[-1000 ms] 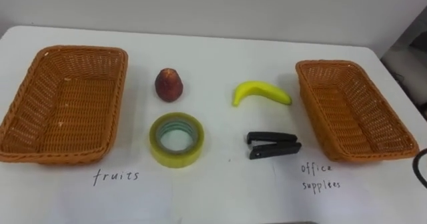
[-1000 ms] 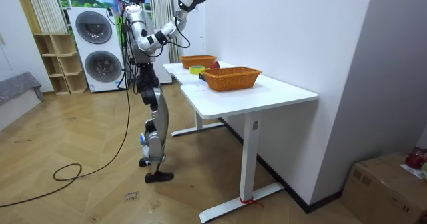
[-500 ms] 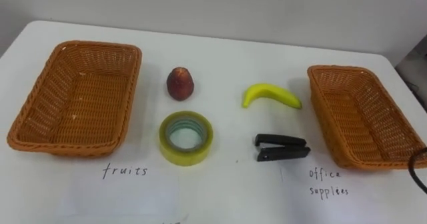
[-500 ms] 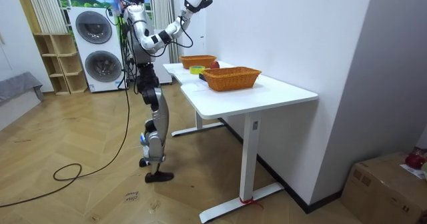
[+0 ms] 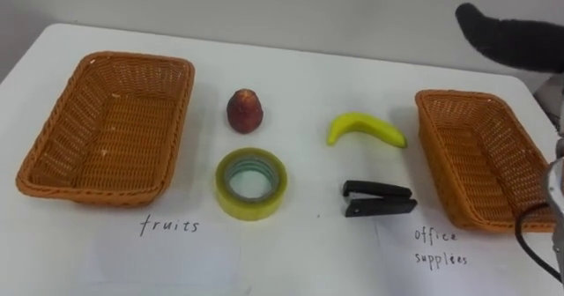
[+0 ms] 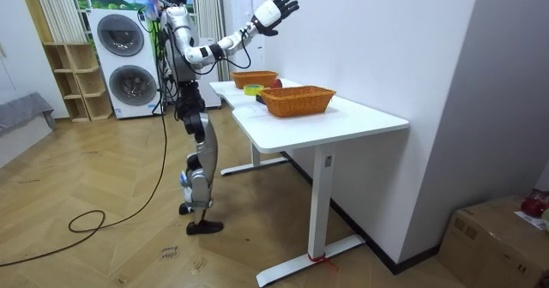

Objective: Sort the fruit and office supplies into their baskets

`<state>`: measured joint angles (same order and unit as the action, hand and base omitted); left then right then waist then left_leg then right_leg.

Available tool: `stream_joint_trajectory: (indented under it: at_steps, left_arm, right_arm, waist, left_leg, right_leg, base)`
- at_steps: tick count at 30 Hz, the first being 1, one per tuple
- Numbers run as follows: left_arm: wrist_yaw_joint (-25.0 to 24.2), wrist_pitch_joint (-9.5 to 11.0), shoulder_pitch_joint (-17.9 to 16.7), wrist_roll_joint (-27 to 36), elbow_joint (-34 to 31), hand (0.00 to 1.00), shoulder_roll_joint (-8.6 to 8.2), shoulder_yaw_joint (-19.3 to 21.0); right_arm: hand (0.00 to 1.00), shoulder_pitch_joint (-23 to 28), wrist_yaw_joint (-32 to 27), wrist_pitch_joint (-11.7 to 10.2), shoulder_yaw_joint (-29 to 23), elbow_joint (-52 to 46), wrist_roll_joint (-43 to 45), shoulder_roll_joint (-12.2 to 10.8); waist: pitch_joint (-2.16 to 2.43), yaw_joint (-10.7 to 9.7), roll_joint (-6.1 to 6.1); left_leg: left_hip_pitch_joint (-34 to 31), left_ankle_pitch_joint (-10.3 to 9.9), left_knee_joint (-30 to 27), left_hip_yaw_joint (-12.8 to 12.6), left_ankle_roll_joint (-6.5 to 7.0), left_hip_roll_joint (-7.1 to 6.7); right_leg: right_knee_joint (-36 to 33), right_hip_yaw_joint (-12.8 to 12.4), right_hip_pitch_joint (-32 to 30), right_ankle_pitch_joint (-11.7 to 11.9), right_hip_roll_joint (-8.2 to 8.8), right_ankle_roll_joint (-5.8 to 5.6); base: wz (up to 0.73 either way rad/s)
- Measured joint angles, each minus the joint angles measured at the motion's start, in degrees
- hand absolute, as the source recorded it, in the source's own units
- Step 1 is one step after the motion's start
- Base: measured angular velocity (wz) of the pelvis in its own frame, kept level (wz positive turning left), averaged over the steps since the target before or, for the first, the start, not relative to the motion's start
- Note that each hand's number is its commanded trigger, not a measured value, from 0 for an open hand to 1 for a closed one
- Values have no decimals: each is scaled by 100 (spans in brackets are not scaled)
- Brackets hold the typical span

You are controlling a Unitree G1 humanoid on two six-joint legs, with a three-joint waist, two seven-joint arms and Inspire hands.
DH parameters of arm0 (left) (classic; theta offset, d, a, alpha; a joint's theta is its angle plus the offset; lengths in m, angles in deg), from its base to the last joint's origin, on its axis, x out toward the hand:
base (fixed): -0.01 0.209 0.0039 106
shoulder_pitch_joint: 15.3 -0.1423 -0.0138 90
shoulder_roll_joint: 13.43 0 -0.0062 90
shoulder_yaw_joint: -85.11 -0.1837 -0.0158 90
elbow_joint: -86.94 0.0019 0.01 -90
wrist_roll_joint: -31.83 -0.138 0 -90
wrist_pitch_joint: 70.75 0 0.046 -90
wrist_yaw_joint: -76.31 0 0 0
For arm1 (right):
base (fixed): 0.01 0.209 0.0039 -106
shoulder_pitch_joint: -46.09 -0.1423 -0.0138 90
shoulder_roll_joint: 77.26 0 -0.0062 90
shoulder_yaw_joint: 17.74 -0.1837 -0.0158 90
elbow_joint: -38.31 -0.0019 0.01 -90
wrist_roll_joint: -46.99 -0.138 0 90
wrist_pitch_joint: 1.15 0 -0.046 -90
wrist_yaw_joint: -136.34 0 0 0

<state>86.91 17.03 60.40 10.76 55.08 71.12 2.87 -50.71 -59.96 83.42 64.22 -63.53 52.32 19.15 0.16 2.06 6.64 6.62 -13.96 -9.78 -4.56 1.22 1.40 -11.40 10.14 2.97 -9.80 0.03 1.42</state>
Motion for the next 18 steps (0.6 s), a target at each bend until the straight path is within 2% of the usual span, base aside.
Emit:
stream_joint_trajectory:
  at_steps: [5, 9, 13, 18]
  left_arm:
    - [-12, 0, -18, 0, -28, 0, 13, -7]
    - [-50, 2, -54, -42, -128, 0, 23, -12]
    - [-125, 1, -30, -114, -126, 0, 37, -11]
    - [-122, 1, 6, -115, -126, 0, 38, -24]
  right_arm:
    - [0, 9, 366, 76, 14, 27, 204, 0]
    - [0, 16, 736, 84, 16, 88, 404, 0]
    - [0, 24, 1164, 184, 19, 182, 503, 0]
    - [0, 125, 1472, 187, 26, 201, 655, 0]
  waist:
    - [-3, -18, 2]
    - [-28, -15, 38]
    - [-48, -11, 97]
    - [-59, -8, 85]
  left_leg:
    - [12, 3, -5, -4, -4, -2]
    - [7, 4, -26, -8, -5, -4]
    - [-12, 3, -43, -10, -5, -4]
    - [-8, 2, -18, -10, -4, -4]
  right_leg:
    - [-11, -15, 9, 1, -9, 2]
    - [-13, -42, 6, 2, -22, 2]
    - [-15, 16, 8, 4, -21, 2]
    - [-17, 25, 7, 11, -24, 1]
  base:
    - [0]
    - [0]
    - [2]
    - [1]
